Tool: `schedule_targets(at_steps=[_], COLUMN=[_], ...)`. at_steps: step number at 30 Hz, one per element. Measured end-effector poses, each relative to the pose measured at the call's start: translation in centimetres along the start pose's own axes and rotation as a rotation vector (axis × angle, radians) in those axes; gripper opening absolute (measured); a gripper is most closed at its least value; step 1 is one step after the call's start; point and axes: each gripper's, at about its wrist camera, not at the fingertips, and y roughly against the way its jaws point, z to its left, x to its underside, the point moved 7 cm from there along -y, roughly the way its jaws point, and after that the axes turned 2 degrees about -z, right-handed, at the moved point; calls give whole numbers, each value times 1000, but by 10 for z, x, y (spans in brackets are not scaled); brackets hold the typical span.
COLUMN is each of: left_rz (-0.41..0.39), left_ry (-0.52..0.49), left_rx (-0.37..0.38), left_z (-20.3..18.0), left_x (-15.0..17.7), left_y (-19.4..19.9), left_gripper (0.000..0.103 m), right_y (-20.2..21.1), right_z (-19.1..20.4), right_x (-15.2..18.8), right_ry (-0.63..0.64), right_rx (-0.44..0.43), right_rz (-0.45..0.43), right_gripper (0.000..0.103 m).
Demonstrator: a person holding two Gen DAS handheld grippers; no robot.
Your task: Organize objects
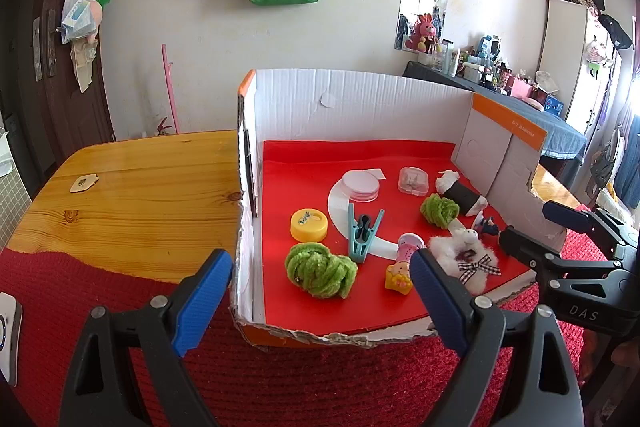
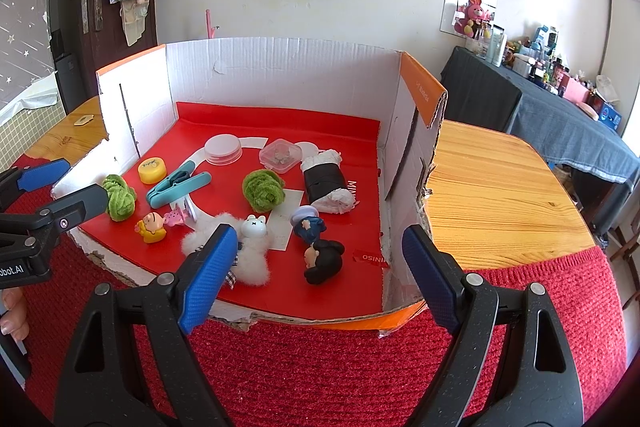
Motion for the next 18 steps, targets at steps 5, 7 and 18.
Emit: schedule_targets(at_steps=[5, 7, 18], left_rz=[-1, -1, -5], left_ry=[0, 0, -1], left_rx=[0, 0, -1], left_z=[0, -1, -1], left_x=[0, 0, -1], left_y=[0, -1, 1], left_gripper=[92, 92, 92], right_y=[0, 0, 0], right_z=[0, 0, 0], right_x=[0, 0, 0], right_ry=[0, 1, 0], right_rx=[0, 0, 0], right_rz=[0, 0, 0], right_gripper=[85, 85, 85])
